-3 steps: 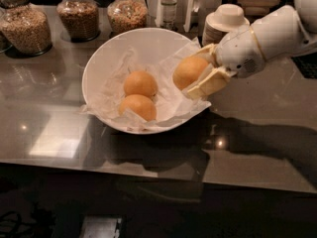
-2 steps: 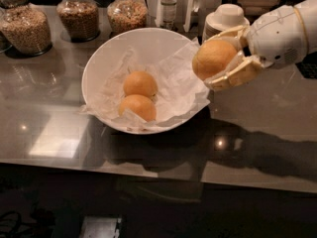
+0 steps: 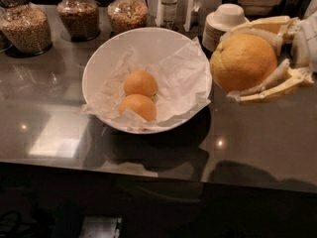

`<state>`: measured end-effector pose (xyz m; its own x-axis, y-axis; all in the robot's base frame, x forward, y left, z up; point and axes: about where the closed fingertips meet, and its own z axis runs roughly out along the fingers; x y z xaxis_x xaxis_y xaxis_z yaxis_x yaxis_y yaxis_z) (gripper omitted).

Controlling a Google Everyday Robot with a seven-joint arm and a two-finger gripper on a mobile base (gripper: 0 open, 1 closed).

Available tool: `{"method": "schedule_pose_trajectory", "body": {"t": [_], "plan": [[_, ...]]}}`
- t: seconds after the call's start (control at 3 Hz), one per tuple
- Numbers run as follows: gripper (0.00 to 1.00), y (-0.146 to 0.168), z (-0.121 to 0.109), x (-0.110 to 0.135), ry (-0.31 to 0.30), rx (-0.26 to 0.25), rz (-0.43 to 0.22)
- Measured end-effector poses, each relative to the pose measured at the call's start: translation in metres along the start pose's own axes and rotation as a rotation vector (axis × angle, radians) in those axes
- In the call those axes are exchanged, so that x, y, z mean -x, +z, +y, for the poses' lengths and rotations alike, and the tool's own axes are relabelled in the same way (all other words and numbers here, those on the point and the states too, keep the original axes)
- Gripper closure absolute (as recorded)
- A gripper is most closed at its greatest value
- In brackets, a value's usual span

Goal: Pick orange from white bowl

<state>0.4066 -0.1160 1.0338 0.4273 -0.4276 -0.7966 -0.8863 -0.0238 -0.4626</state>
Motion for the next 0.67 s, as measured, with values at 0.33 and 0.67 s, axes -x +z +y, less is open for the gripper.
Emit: {"method": "schedule_pose_trajectory", "body": {"t": [0.33,0.67], "plan": [[1.00,0.000,0.000,0.000,0.000,0.000,0.000],[1.00,0.016,0.012,0.009,-0.015,0.022,-0.009]]}}
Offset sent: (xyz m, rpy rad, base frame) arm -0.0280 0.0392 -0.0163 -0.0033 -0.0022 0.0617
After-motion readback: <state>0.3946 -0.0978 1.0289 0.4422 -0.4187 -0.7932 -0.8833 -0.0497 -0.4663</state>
